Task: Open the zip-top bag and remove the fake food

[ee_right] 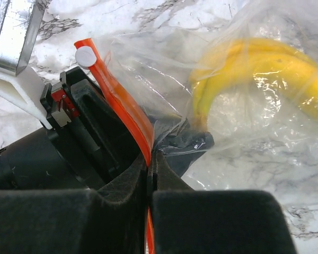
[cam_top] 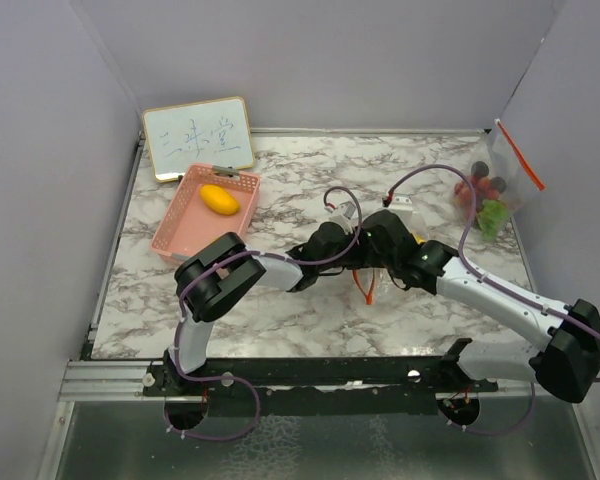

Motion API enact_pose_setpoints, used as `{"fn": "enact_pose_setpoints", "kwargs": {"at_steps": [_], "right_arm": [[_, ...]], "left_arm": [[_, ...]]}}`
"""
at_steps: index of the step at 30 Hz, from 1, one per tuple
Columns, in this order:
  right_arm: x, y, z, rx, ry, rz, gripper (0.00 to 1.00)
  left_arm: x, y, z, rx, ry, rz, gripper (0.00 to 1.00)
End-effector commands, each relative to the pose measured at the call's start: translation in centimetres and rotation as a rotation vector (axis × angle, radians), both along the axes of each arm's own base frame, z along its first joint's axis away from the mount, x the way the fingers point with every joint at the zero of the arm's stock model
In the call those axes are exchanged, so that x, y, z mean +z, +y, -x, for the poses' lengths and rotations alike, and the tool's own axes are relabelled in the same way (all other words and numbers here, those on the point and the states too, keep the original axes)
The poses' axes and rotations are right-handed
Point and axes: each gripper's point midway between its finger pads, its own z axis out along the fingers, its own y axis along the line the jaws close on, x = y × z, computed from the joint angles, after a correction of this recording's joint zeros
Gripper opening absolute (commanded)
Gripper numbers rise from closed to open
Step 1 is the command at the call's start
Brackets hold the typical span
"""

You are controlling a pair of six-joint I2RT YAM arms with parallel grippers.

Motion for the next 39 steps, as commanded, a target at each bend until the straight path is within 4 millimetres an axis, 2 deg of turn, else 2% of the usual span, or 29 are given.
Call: {"fn": "enact_pose_setpoints", "kwargs": {"at_steps": [1, 5, 9, 18, 22, 26, 29, 34, 39], "right_arm": [[0.2, 1.8, 0.0, 0.048, 0.003, -0.065, 0.02], [0.5, 1.6, 0.1, 0.050, 0.003, -0.063, 0.02], [0.8, 1.8, 0.3, 0.066, -0.007, -0.081, 0.02], [0.0, 3.0, 0.6, 0.113, 0.018, -0.107, 0.02], [0.4, 2.5, 0.5, 0.097, 0.005, -0.103, 0.02], [0.6, 1.7, 0.5, 0.068, -0.001, -0.076, 0.02], [0.3, 0.3, 0.2, 0.022, -0.011, -0.018, 0.02], [-0.1, -1.8, -0.3, -0.056, -0.019, 0.049, 0.02], [-1.0, -2.9, -1.0, -0.079, -0.013, 0.044, 0.02]], "left_arm": [[0.2, -1.3, -0.8, 0.046, -0.059, -0.048, 0.48], [-0.9, -1.1, -1.2, 0.076, -0.104, -0.160, 0.58], [-1.8, -1.2, -1.3, 0.086, -0.130, -0.216, 0.63], [-3.3, -3.4, -1.4, 0.058, -0.135, -0.260, 0.63], [-3.8, -3.6, -1.4, 0.052, -0.135, -0.270, 0.53], [-3.6, -3.6, -1.4, 0.049, -0.140, -0.266, 0.30], [-2.8, -3.1, -1.3, 0.050, -0.160, -0.268, 0.16], [-1.3, -1.2, -1.2, 0.073, -0.208, -0.307, 0.05], [-1.3, 1.7, -0.6, 0.089, -0.233, -0.398, 0.00]]}}
